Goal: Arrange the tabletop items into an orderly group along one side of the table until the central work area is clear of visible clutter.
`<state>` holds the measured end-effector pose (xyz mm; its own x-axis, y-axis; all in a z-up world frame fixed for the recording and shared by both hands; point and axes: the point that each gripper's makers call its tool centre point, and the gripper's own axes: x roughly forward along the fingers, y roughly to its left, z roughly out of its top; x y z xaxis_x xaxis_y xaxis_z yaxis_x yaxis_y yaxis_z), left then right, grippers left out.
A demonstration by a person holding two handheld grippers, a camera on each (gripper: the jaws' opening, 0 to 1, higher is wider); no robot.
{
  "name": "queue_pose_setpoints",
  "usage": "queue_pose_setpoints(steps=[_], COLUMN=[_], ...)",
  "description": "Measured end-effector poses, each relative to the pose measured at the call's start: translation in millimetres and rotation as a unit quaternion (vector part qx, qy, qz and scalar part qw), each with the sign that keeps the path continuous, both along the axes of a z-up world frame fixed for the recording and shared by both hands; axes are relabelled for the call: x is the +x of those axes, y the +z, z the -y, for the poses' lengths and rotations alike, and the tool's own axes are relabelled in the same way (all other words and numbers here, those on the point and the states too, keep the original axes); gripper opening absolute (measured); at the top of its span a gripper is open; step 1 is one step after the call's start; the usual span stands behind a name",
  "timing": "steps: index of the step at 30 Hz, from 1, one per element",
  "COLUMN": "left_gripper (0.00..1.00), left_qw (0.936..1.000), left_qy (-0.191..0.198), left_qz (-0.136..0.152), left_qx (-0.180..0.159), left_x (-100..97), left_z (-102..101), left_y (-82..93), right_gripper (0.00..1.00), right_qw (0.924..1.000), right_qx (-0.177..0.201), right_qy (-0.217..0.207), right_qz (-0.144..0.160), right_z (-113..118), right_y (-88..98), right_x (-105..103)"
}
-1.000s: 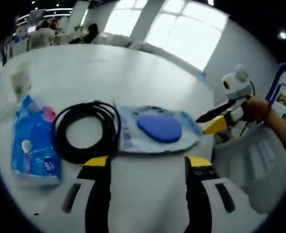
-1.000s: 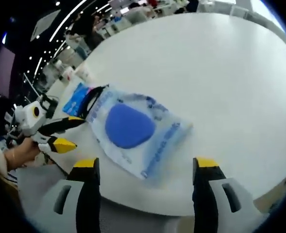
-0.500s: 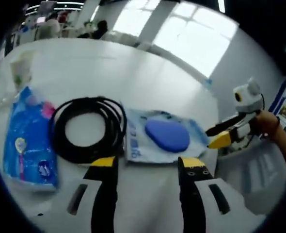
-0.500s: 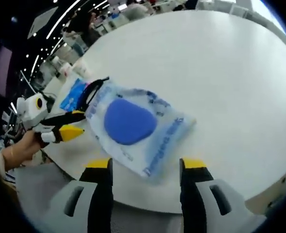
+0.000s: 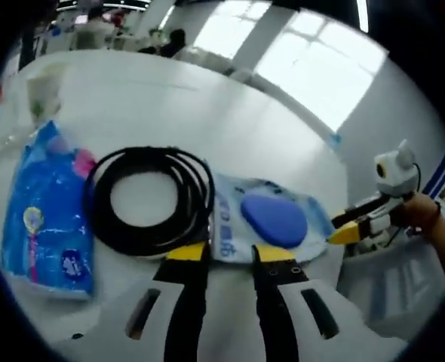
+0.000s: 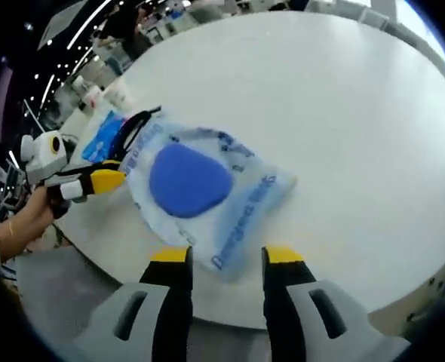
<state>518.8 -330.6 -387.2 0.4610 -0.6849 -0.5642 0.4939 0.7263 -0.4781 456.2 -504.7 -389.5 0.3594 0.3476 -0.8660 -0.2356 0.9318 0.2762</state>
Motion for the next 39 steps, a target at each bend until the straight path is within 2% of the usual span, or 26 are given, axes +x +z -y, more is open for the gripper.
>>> queue_pose_setpoints(steps=[3, 6, 13, 16, 24, 35, 39], left_gripper=[0.13, 0.13, 0.03, 0.02, 0.01, 0.01, 0.01], left_qw=[0.9998, 1.0, 1.0, 1.0, 0.9992, 0.9987, 0.9984], left_qy=[-0.013, -0.002, -0.005, -0.005, -0.032, -0.029, -0.026], left_qz=[0.004, -0.005, 0.003, 0.001, 0.024, 0.042, 0.049], left_qx=[0.018, 0.005, 0.001, -0.001, 0.008, -0.008, -0.001], left_x=[-3.4, -2.6, -1.8, -4.6, -9.1, -6.0, -4.1], left_z=[-1, 0, -1, 2, 12, 18, 16], left_y=[-5.3, -4.1, -0.3, 1.5, 9.7, 32.6, 37.8], right_gripper=[0.22, 0.2, 0.08, 0.06, 0.02, 0.01, 0.01], right_qw=[1.0, 0.9999, 0.9996, 0.9994, 0.999, 0.9976, 0.997], right_qx=[-0.001, -0.004, -0.021, -0.022, -0.042, -0.056, -0.053], right_qy=[0.0, 0.002, 0.009, 0.016, 0.014, -0.01, -0.015], right_qz=[-0.004, -0.012, -0.015, -0.021, -0.005, 0.039, 0.054], right_z=[1, 2, 8, 7, 13, 24, 22], right_y=[-0.6, -2.5, -3.6, -4.1, 4.8, 26.4, 36.8], right_x=[-2, -4, -6, -9, -10, 4, 9])
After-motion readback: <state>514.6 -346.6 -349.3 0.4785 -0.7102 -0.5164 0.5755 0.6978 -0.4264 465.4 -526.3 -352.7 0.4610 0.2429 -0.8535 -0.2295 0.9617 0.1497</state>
